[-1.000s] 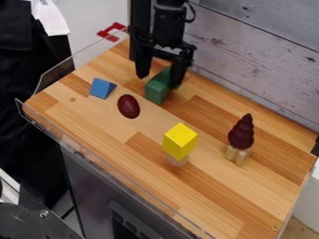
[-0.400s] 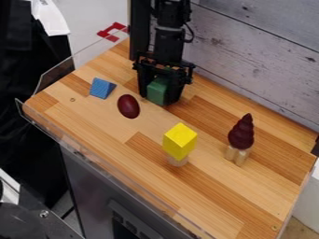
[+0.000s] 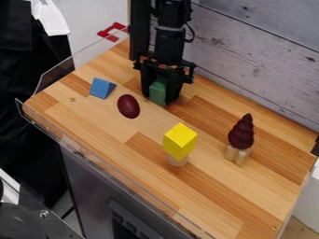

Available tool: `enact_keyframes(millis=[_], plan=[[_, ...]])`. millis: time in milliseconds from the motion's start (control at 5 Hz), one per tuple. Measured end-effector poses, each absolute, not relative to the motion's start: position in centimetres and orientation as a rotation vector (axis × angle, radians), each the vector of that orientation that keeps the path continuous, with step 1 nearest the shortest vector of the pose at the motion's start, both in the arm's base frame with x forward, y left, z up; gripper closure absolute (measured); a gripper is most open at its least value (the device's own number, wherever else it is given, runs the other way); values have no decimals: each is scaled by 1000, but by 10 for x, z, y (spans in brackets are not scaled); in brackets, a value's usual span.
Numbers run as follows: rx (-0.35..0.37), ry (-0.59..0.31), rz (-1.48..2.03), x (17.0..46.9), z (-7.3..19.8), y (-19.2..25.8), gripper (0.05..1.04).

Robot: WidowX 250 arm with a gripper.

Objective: Move the green arch in the middle of the table

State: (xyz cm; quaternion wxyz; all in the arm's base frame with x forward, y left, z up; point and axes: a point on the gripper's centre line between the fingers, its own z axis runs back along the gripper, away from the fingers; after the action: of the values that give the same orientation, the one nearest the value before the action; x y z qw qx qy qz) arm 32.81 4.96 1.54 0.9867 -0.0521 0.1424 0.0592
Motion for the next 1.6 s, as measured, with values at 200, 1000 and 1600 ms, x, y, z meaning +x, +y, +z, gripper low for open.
enact_keyframes(millis=[200, 1000, 1600], plan=[[-36, 200, 280, 330, 55, 34, 480], [-244, 178, 1114, 297, 75, -61, 481], [-329, 166, 1218, 298, 60, -52, 481]])
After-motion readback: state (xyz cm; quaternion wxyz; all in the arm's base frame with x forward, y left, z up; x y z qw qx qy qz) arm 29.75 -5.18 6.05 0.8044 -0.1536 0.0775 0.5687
